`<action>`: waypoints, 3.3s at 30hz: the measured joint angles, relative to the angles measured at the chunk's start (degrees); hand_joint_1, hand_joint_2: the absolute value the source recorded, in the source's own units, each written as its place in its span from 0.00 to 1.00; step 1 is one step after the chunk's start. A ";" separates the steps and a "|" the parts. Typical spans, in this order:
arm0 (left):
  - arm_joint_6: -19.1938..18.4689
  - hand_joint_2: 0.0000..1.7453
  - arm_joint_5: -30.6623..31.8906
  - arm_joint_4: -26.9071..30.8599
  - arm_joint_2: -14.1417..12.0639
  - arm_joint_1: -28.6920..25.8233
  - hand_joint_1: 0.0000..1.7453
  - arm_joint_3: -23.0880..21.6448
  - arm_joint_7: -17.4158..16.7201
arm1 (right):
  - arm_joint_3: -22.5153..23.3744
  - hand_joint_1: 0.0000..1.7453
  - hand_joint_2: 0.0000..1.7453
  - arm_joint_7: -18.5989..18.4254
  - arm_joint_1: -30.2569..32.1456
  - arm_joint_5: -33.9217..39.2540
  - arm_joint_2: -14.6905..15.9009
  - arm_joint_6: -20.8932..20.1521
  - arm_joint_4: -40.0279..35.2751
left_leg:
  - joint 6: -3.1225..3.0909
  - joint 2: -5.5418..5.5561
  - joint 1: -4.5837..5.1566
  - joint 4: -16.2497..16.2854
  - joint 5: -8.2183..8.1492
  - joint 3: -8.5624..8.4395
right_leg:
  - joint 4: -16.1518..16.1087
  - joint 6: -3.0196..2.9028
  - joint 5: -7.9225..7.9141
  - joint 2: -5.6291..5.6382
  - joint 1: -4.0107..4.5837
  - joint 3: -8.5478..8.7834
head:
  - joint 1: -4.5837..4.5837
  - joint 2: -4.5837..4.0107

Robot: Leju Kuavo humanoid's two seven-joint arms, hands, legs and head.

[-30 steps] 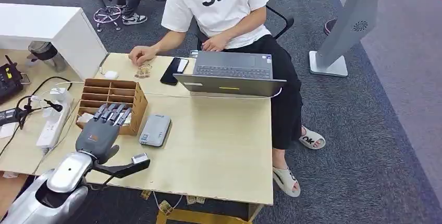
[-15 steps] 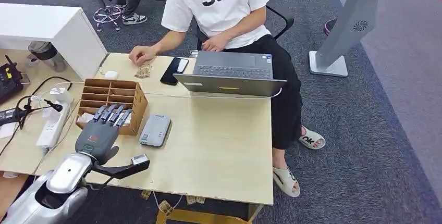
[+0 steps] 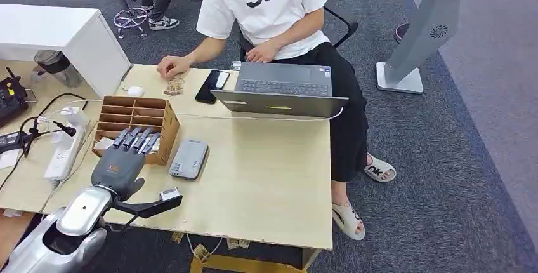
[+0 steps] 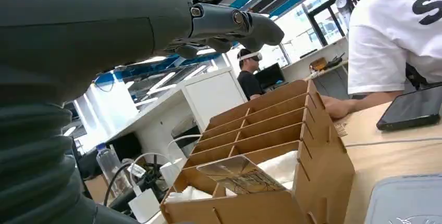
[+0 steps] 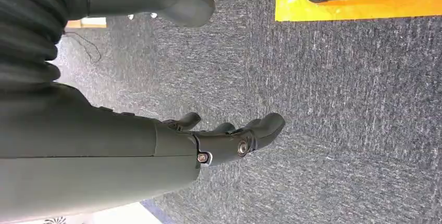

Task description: Pass the card to the sensor for recognition and then transmit it.

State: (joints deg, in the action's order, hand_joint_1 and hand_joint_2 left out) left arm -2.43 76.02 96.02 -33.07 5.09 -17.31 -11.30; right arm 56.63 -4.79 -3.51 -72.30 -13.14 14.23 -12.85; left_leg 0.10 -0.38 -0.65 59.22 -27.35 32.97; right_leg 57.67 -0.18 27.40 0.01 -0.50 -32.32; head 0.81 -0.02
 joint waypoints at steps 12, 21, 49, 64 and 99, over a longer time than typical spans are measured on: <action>-0.02 1.00 0.00 0.00 0.00 0.00 0.00 0.00 -0.04 | 0.00 0.00 1.00 0.00 0.00 0.00 0.00 0.00 0.00 | 0.00 0.00 0.00 0.00 0.00 0.00 | 0.00 0.00 0.00 0.00 0.00 0.00 | 0.00 0.00; 2.08 1.00 -1.79 -10.46 4.39 3.84 0.00 5.40 -2.91 | -0.02 0.00 1.00 -0.02 -0.14 -1.57 0.00 -0.42 -0.02 | 0.01 0.02 0.00 0.00 0.08 0.00 | 0.00 -0.01 -0.03 -0.05 0.00 -0.01 | 0.00 0.00; 2.25 1.00 -0.98 -15.72 8.72 5.13 0.00 9.53 -0.57 | -0.02 0.00 1.00 0.11 -0.16 -2.69 0.00 -0.44 -0.02 | 0.01 0.02 0.00 0.00 0.07 0.04 | -0.01 0.00 -0.03 -0.04 0.00 -0.05 | 0.00 0.00; 2.43 1.00 -0.98 -17.64 9.27 6.23 0.97 9.53 -0.04 | -0.02 0.00 1.00 0.26 -0.18 -2.75 0.00 -0.79 -0.02 | 0.01 0.02 0.00 0.00 0.07 0.04 | 0.00 0.00 -0.03 -0.04 0.00 -0.05 | 0.00 0.00; 15.59 1.00 -2.67 -16.08 11.56 7.29 1.00 13.66 3.08 | -0.02 0.00 1.00 0.70 -0.16 -3.58 0.02 -0.74 -0.02 | 0.01 0.01 0.00 0.01 0.08 0.07 | 0.00 0.01 -0.05 -0.04 0.00 -0.07 | 0.02 0.00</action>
State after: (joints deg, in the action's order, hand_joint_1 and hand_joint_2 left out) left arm 13.16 73.35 79.94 -21.51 12.39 -3.65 -8.22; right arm 56.61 -4.09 -3.67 -75.89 -13.11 13.49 -12.87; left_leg 0.11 -0.36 -0.65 59.22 -27.27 33.04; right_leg 57.67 -0.17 27.35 -0.04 -0.50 -32.39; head 0.83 -0.02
